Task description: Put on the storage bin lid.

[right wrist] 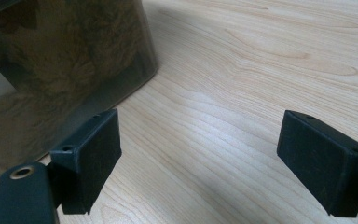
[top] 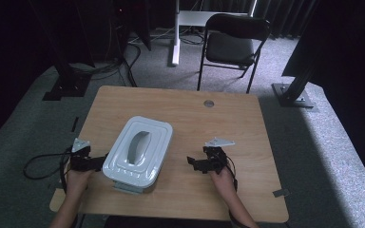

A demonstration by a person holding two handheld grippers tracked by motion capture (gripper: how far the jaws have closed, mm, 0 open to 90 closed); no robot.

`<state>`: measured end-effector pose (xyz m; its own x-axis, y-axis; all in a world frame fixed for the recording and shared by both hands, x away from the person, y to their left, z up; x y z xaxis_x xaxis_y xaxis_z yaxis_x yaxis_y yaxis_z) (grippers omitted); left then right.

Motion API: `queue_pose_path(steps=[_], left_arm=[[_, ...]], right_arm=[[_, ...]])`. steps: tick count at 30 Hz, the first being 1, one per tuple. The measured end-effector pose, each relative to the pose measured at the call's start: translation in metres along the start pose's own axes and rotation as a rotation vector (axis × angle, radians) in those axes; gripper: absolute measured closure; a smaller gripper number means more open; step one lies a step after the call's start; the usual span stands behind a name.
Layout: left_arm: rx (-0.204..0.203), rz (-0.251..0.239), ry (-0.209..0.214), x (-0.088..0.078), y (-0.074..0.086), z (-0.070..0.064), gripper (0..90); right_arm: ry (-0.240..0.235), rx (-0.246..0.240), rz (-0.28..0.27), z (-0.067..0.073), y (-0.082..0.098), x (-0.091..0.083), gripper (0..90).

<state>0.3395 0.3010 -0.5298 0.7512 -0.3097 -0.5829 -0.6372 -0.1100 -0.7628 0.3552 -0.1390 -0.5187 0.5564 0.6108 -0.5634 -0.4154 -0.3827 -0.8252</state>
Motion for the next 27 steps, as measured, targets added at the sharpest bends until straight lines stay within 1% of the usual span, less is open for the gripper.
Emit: queue_pose_path(steps=[2,3,4,7,14,15,21,25,27], left_arm=[[0.007,0.015,0.016,0.005,0.002,-0.004,0.4],[0.003,0.018,0.032,0.008,0.003,-0.006,0.4],[-0.009,0.013,0.038,0.009,0.003,-0.007,0.7],[-0.003,0.003,0.041,0.010,0.004,-0.009,0.7],[-0.004,0.013,0.069,0.013,0.006,-0.016,0.7],[-0.003,0.015,0.075,0.016,0.007,-0.022,0.7],[0.033,0.007,0.077,0.025,0.008,-0.039,0.8],[0.051,0.027,0.085,0.030,0.006,-0.052,0.8],[0.060,0.027,0.089,0.033,0.007,-0.060,0.8]], right_arm=[[-0.001,0.002,-0.002,0.000,0.000,-0.001,12.7],[0.000,0.002,-0.003,-0.001,0.000,-0.001,12.7],[-0.001,0.002,-0.004,-0.001,0.001,-0.001,12.7],[0.002,0.008,-0.003,-0.002,0.002,-0.002,12.7],[0.003,0.011,-0.007,-0.004,0.003,-0.003,12.7],[0.003,0.012,-0.007,-0.004,0.003,-0.003,12.7],[0.004,0.009,-0.002,-0.005,0.004,-0.005,12.7],[0.006,0.014,0.006,-0.008,0.007,-0.005,12.7],[0.006,0.018,0.006,-0.010,0.008,-0.006,12.7]])
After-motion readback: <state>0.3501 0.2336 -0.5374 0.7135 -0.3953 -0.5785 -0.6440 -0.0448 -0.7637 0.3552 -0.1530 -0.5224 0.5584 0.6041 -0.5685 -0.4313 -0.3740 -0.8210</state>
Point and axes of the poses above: each handheld gripper's, and its own axes: x roughly forward along the jaws, y roughly out of its underside, z roughly to its left, the point moved 1 cm from there along x, roughly forward along the jaws, and after that the axes turned 11 degrees about -x, right-handed, at the moved point
